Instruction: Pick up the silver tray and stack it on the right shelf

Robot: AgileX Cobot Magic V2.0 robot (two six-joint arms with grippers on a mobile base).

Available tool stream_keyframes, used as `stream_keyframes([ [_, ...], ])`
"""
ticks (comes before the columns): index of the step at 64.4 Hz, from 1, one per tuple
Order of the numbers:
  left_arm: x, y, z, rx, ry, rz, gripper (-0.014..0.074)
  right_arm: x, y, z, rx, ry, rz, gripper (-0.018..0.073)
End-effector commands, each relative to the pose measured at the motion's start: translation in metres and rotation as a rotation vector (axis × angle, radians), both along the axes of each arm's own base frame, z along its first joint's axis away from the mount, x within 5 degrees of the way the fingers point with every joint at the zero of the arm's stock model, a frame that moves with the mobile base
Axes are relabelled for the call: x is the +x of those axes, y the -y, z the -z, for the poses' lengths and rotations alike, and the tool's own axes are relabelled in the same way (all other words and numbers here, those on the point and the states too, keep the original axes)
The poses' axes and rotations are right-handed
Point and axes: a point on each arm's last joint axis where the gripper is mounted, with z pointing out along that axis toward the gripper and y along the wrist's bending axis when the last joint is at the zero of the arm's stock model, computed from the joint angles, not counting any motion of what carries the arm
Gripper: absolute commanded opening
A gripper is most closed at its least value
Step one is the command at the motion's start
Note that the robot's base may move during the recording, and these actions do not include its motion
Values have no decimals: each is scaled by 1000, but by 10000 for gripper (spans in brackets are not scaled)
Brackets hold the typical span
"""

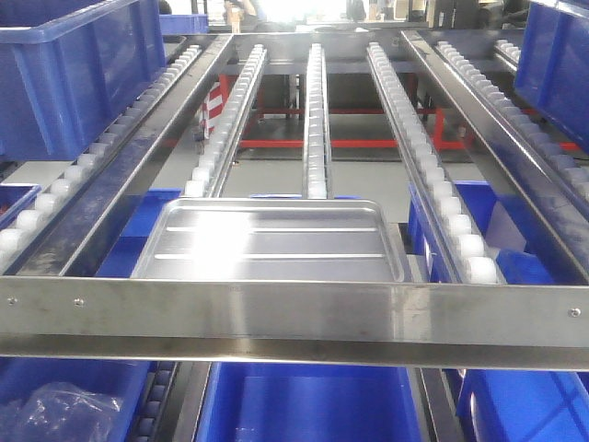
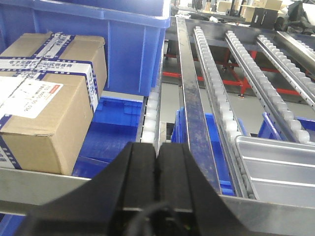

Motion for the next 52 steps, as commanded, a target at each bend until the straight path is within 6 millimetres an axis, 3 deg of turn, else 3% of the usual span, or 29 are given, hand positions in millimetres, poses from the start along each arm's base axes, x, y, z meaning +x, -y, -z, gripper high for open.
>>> stream_keyframes([
  [1, -1, -2, -5, -26, 109, -18, -100, -4, 0, -17, -6, 148, 7, 55],
  [9, -3, -4, -18, -145, 185, -28, -100, -6, 0, -25, -3, 230, 7, 55],
  [15, -7, -5, -39, -177, 238, -23, -100, -12, 1, -47, 3, 357, 7, 55],
  [30, -27, -2, -125, 23, 252, -2, -100, -21, 0, -121, 3, 385, 4, 55],
  [40, -2, 2, -162, 40, 65, 20, -88, 8, 0, -142, 3, 222, 3, 58],
  [46, 22, 6, -169, 52, -48, 49, -88, 27, 0, -140, 7, 114, -3, 67],
  [52, 46, 13, -170, 63, -142, 92, -88, 42, -2, -135, 8, 35, -25, 153],
])
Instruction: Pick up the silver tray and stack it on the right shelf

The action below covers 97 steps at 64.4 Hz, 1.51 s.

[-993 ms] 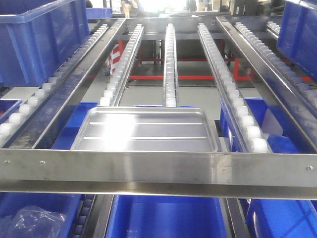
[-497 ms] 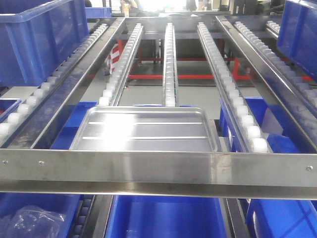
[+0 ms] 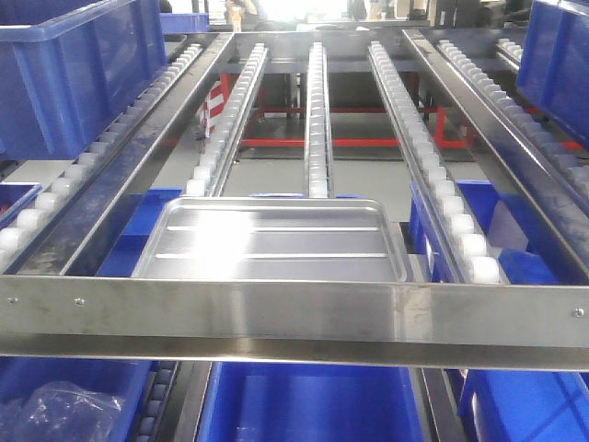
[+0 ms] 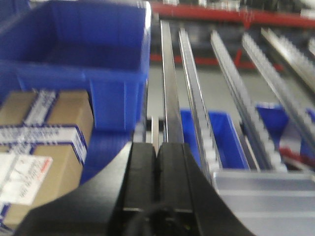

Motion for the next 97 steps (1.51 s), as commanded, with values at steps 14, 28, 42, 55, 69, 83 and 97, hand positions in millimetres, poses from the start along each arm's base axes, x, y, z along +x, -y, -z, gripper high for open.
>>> stream_keyframes([
  [14, 56, 32, -10, 18, -133, 172, -41, 32, -15, -1, 1, -93, -120, 395],
  [28, 76, 55, 3, 25, -227, 267, 379, 53, -39, -11, -23, -224, -266, 397],
  [42, 111, 74, -14, 8, -379, 295, 377, 94, -81, -23, -75, -453, -406, 397],
  [55, 149, 95, -23, -11, -534, 328, 377, 139, -109, -9, -15, -590, -426, 397],
  [69, 180, 119, 8, -16, -661, 356, 377, 175, -128, 11, -44, -872, -412, 395],
  [83, 204, 156, 21, 45, -723, 347, 318, 211, -141, 22, -2, -974, -327, 393],
  [97, 233, 178, 44, 188, -835, 226, 297, 237, -145, 36, 24, -1003, -218, 393],
])
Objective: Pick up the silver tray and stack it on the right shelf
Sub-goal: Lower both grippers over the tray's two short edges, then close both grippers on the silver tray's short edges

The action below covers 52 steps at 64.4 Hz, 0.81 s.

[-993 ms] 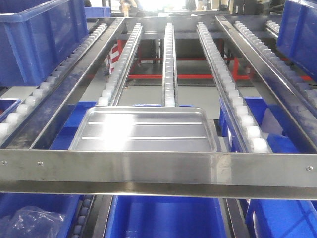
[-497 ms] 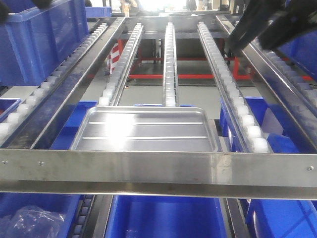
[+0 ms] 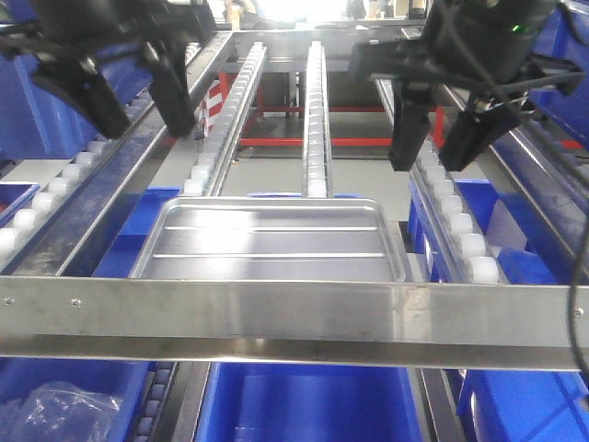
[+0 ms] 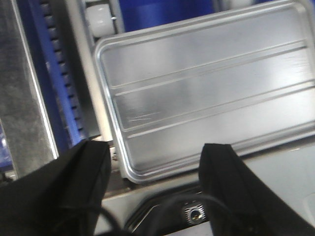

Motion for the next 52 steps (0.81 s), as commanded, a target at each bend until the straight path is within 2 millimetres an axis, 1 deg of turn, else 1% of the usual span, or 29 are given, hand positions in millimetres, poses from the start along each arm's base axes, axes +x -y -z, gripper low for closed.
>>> stream_keyframes([
  [1, 7, 6, -18, -16, 51, -39, 297, 8, -2, -21, 29, 94, 15, 393],
  [7, 17, 4, -4, -27, 2, -128, 297, 14, -5, -15, 25, 79, 16, 393],
  [12, 23, 1, 3, -26, -17, -162, 297, 18, -7, -9, 22, 68, 17, 393],
  [18, 28, -2, 11, -13, -32, -176, 296, 23, -9, -3, 17, 57, 16, 393],
  [39, 41, 5, 43, 13, -74, -184, 296, 36, -15, 29, 10, 8, 36, 393],
  [46, 44, 6, 53, 19, -95, -200, 296, 40, -17, 38, 7, 0, 35, 393],
  [52, 47, 8, 58, 10, -95, -216, 296, 42, -18, 42, 8, 2, 35, 393],
])
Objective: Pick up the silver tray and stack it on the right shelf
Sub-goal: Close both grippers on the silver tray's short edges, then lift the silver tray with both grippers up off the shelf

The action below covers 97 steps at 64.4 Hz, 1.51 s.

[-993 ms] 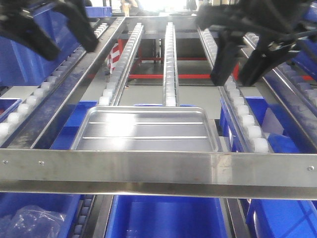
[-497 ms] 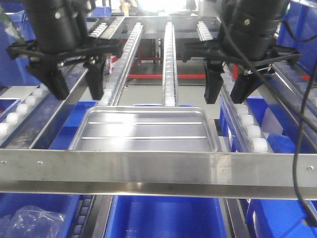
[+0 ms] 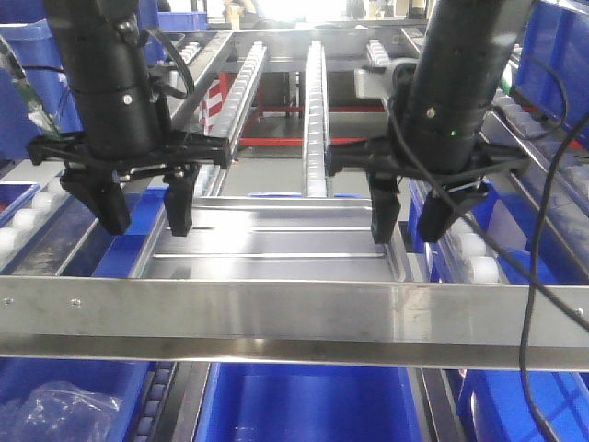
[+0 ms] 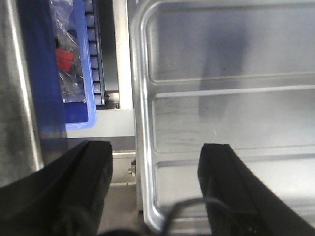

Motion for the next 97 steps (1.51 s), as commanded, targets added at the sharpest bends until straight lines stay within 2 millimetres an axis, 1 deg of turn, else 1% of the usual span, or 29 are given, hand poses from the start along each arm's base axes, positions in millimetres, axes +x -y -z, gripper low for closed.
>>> stream_keyframes([
  [1, 4, 2, -25, -58, 98, -24, 296, 7, -2, -29, 46, 120, -4, 393],
  [14, 8, 5, -21, -68, 110, -23, 296, 10, -3, -23, 48, 123, -5, 393],
  [28, 13, -2, -14, -58, 94, -45, 296, 12, -4, -10, 35, 95, -5, 393],
  [45, 15, -3, -10, -56, 91, -48, 289, 13, -5, -9, 37, 99, -5, 391],
  [49, 15, -3, -9, -54, 87, -48, 257, 13, -5, -9, 37, 99, -5, 367],
  [52, 15, -3, -8, -52, 84, -48, 220, 13, -5, -9, 37, 99, -5, 322],
  [56, 16, -3, -4, -44, 70, -49, 146, 13, -5, -9, 37, 98, -5, 230],
  [61, 16, -3, 3, -29, 46, -51, 11, 13, -5, -9, 35, 95, -5, 74],
  [63, 16, -3, 4, -27, 42, -51, -34, 13, -4, -9, 35, 94, -5, 36],
  [66, 16, -3, 4, -26, 40, -51, -102, 13, -4, -9, 34, 93, -5, 57],
  [67, 16, -3, 4, -26, 40, -51, -111, 13, -4, -9, 34, 93, -5, 61],
  [69, 16, -3, 4, -23, 42, -49, -93, 13, -4, -9, 34, 93, -5, 57],
  [72, 16, -3, 4, -22, 45, -48, -90, 12, -4, -9, 34, 93, -5, 56],
  [78, 17, -4, -4, -18, 64, -44, -93, 12, -3, -13, 37, 102, -5, 56],
  [85, 19, -4, -24, -36, 105, -45, -93, 9, -1, -25, 38, 115, -4, 56],
  [92, 17, -5, -53, -60, 161, -47, -93, 5, 1, -45, 37, 124, -3, 56],
  [97, 10, -6, -76, -76, 196, -42, -93, 1, 3, -61, 41, 137, 0, 56],
])
